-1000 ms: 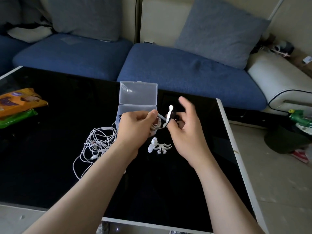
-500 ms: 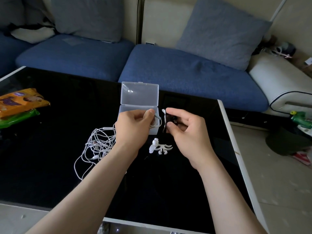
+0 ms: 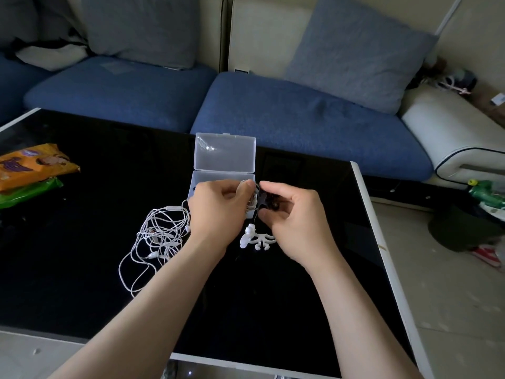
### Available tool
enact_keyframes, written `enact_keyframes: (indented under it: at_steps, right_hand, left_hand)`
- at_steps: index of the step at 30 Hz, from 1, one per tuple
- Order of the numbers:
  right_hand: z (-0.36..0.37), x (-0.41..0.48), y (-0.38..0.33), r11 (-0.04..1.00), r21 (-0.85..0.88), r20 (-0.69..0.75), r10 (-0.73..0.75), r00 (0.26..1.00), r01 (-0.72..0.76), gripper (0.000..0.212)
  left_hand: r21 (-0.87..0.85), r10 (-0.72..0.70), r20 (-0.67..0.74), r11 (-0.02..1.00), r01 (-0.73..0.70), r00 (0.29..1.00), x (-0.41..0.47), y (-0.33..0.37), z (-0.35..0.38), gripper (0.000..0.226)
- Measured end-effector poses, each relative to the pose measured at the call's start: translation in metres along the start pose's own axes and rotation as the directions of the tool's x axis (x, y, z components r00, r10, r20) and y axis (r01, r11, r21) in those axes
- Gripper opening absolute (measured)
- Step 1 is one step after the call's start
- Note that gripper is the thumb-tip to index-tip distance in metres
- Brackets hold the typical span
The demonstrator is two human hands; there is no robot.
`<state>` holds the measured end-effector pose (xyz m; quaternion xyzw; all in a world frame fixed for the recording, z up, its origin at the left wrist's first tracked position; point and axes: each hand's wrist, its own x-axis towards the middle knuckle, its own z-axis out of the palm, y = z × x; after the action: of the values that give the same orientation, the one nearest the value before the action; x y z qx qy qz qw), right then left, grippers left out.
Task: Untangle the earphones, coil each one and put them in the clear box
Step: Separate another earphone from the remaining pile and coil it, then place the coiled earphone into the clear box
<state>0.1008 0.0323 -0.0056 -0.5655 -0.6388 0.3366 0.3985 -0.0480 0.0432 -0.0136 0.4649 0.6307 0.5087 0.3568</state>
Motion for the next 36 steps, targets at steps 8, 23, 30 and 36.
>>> enact_keyframes:
  at_steps: [8,23,30,36]
  right_hand:
    - [-0.002,-0.001,0.003,0.971,-0.236,0.012,-0.018,1.0,0.02,0.052]
    - [-0.001,0.002,0.008,0.997,-0.058,-0.08,0.045,0.996,-0.049,0.048]
    - [-0.004,-0.001,-0.002,0.996,0.085,-0.076,0.034,0.997,-0.027,0.046]
    - [0.004,-0.003,0.001,0.971,-0.187,-0.122,-0.175,0.977,0.15,0.036]
  left_hand:
    - [0.127,0.06,0.019,0.99,-0.062,0.998,-0.004,0.001,0.004,0.028]
    - [0.11,-0.044,-0.072,0.993,0.052,0.996,0.004,-0.008,-0.001,0.029]
    - [0.012,-0.083,0.019,0.996,0.083,0.996,0.0,-0.004,0.002,0.024]
    - [-0.21,-0.248,0.123,0.94,0.269,0.961,-0.003,0.003,0.0,0.025]
